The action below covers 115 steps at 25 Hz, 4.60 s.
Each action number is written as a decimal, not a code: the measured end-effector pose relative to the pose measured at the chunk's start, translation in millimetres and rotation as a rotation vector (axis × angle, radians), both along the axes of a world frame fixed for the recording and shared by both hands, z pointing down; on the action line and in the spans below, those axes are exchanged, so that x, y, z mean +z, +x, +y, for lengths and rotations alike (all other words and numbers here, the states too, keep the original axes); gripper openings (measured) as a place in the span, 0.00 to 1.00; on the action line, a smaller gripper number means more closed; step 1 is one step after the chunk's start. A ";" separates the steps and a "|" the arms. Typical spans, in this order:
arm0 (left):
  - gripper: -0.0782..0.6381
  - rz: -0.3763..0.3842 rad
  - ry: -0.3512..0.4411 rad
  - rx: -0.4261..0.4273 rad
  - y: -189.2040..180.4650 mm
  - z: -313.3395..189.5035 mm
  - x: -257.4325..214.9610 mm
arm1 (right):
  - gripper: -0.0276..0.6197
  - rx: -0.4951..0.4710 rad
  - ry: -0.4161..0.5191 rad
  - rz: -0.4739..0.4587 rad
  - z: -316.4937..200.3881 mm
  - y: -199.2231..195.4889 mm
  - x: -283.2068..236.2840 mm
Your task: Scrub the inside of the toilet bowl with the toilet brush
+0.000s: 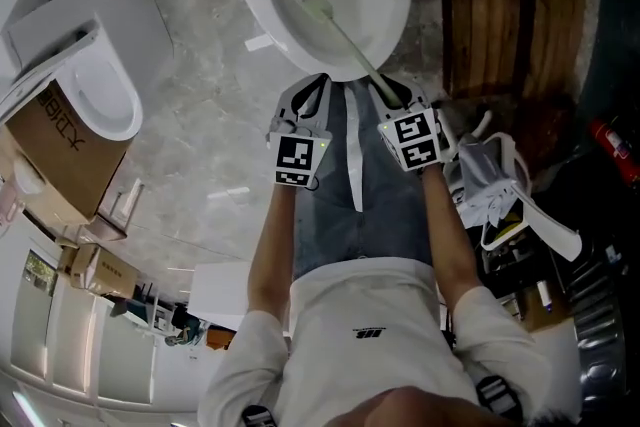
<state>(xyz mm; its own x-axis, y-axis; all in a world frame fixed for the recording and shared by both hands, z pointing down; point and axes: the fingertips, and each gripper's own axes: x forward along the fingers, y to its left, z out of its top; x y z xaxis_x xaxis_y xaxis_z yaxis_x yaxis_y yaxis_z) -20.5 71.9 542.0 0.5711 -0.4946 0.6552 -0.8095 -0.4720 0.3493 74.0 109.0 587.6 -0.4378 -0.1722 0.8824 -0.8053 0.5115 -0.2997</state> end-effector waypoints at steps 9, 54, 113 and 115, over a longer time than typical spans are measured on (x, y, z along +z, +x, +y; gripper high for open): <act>0.12 -0.013 -0.029 -0.074 2.2 0.9 23.3 | 0.16 -0.043 -0.062 0.000 2.1 -1.6 33.6; 0.12 -0.003 -0.047 -0.110 -3.9 15.6 28.6 | 0.16 -0.170 -0.331 0.233 41.1 29.5 78.0; 0.12 0.003 -0.083 -0.207 -15.2 -23.2 43.6 | 0.16 -0.077 -0.118 0.283 -144.1 21.4 115.9; 0.12 0.002 -0.082 -0.207 -16.1 -23.3 43.6 | 0.16 -0.098 -0.110 0.277 -144.9 14.5 115.7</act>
<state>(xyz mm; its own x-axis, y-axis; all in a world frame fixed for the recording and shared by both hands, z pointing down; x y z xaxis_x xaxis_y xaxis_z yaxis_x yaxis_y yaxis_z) -36.6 48.6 585.6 0.4640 -0.5464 0.6973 -0.8856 -0.2655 0.3811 88.5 -35.9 703.3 -0.1874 -0.0383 0.9815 -0.8127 0.5673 -0.1330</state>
